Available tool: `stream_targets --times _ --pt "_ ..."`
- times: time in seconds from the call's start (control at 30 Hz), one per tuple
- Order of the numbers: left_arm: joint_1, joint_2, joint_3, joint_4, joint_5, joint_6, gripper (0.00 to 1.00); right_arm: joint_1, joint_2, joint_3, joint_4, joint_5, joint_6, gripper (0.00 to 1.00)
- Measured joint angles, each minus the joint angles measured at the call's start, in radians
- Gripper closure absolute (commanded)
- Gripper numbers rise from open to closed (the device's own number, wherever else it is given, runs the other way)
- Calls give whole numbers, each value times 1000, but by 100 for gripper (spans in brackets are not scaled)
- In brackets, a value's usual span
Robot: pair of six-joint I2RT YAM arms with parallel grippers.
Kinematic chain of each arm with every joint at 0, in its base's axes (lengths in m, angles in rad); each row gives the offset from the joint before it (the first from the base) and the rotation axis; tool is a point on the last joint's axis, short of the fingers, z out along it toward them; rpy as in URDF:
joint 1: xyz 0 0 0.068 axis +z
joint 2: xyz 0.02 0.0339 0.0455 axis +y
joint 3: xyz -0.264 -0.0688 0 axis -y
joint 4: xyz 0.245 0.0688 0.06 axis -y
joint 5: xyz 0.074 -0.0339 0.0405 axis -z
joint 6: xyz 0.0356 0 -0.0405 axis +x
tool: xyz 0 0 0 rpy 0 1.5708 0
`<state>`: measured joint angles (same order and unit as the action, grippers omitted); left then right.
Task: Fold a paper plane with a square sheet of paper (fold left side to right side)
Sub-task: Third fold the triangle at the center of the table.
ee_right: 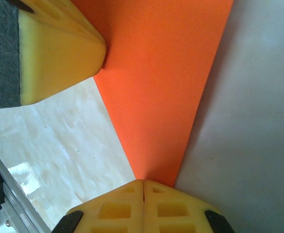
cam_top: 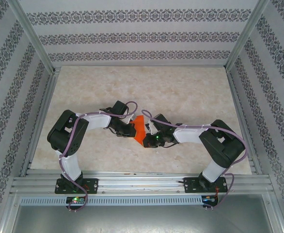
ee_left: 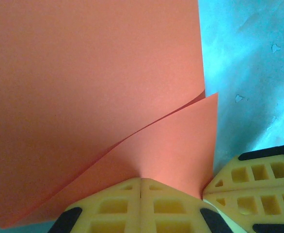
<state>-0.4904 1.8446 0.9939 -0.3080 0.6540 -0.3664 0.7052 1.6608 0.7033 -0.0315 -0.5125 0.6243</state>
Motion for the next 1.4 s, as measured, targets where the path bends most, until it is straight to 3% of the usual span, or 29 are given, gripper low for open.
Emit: stream_targets --times 0.33,0.43,0.63,0.8,1.03,1.27,1.4 --pt "-1 0 2 -3 0 0 100 5 -40 -12 -82 0 -2 100" --pt "0 0 8 -4 -8 -1 94 4 -63 -16 -136 -1 -2 99" --pt "1 -22 13 -4 -13 -21 78 -46 -149 -16 -176 2 -18 74" --pt "11 -123 14 4 -43 -49 60 -95 -171 19 -166 54 -75 59" --pt "125 -323 -103 130 -146 -110 46 -108 -119 55 -34 130 -161 45" --pt "184 -381 -195 164 -227 -158 41 -110 19 85 88 114 -202 50" --pt "185 -381 -198 178 -241 -171 41 -110 76 111 131 85 -206 63"
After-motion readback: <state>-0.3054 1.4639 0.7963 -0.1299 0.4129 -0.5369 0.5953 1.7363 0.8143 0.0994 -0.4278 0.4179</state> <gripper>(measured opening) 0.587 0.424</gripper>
